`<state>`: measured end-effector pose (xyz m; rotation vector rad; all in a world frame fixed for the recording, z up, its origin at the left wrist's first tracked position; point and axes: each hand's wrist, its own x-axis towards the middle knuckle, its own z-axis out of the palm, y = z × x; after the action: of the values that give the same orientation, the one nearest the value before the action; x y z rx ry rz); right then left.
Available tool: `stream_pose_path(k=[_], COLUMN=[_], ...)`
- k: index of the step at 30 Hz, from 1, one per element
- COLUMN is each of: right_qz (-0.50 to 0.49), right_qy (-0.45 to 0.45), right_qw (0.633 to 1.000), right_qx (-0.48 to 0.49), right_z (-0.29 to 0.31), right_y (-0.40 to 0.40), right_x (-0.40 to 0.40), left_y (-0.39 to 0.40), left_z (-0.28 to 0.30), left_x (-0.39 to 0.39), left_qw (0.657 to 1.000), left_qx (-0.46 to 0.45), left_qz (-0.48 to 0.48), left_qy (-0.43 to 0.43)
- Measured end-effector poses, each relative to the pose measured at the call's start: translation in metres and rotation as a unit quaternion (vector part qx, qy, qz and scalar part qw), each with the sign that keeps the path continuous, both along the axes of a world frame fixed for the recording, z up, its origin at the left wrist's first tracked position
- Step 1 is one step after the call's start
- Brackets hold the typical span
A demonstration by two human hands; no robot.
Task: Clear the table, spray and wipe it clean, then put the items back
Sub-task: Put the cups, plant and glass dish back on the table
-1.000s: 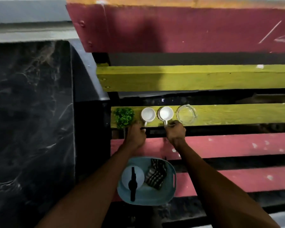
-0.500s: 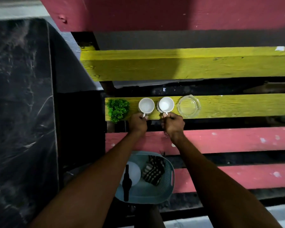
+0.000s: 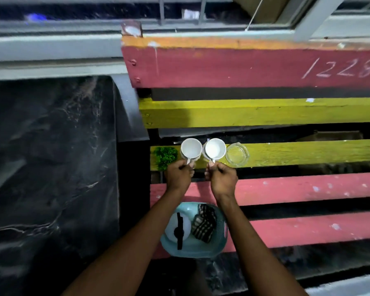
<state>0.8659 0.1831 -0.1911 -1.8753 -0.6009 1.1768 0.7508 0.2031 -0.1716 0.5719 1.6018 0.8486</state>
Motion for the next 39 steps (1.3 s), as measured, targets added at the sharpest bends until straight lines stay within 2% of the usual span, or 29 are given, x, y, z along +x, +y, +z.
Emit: stream_pose_path(k=[5, 11, 17, 21, 24, 32, 39], right_qz=[0.049, 0.101, 0.176, 0.215, 0.269, 0.334, 0.345], right_qy=[-0.045, -0.109, -0.065, -0.039, -0.058, -0.090, -0.093], right_qw=[0.995, 0.976, 0.964, 0.957, 0.942, 0.923, 0.925], right_qx=[0.078, 0.163, 0.190, 0.190, 0.190, 0.169, 0.126], right_z=[0.074, 0.161, 0.213, 0.227, 0.223, 0.195, 0.166], right_y=[-0.024, -0.067, -0.104, -0.112, -0.110, -0.083, -0.045], right_x=[-0.064, -0.197, -0.365, -0.462, -0.530, -0.661, -0.762], left_y=[-0.027, -0.082, -0.137, -0.153, -0.160, -0.146, -0.111], left_z=[0.077, 0.159, 0.206, 0.216, 0.220, 0.191, 0.169], left_x=[-0.064, -0.205, -0.373, -0.468, -0.538, -0.671, -0.769], left_qw=[0.996, 0.988, 0.984, 0.982, 0.973, 0.962, 0.957], left_qx=[0.061, 0.134, 0.153, 0.138, 0.134, 0.105, 0.060], left_qz=[0.042, 0.037, 0.086, 0.131, 0.185, 0.248, 0.272], left_qy=[-0.056, -0.071, -0.028, -0.002, 0.014, 0.047, 0.078])
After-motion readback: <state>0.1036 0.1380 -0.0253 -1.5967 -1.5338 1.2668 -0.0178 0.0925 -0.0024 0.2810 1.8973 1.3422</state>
